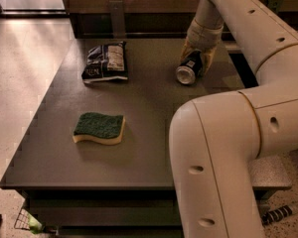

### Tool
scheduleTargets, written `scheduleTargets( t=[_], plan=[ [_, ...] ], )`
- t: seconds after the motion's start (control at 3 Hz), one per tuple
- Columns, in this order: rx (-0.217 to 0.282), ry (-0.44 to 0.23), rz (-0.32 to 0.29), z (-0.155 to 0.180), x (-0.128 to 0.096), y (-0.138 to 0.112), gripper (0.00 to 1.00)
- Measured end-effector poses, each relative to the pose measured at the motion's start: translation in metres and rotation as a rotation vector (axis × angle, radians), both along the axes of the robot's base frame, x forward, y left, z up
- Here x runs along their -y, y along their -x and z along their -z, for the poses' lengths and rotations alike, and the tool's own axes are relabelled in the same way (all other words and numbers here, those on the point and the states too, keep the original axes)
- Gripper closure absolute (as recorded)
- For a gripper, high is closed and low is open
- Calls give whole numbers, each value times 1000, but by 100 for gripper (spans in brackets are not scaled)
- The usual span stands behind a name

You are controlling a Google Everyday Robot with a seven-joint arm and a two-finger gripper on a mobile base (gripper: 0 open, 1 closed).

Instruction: Place pepsi can upright

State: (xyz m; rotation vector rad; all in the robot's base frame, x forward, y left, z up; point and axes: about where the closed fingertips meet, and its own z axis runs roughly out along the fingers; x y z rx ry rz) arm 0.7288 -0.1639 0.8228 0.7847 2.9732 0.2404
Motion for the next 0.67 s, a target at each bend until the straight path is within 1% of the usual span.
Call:
scheduleTargets(
  t=[0.33,0.67],
  plan=[
    [72,10,-32,-14,7,-7,100],
    [171,4,-86,-36,21,-12,100]
  ],
)
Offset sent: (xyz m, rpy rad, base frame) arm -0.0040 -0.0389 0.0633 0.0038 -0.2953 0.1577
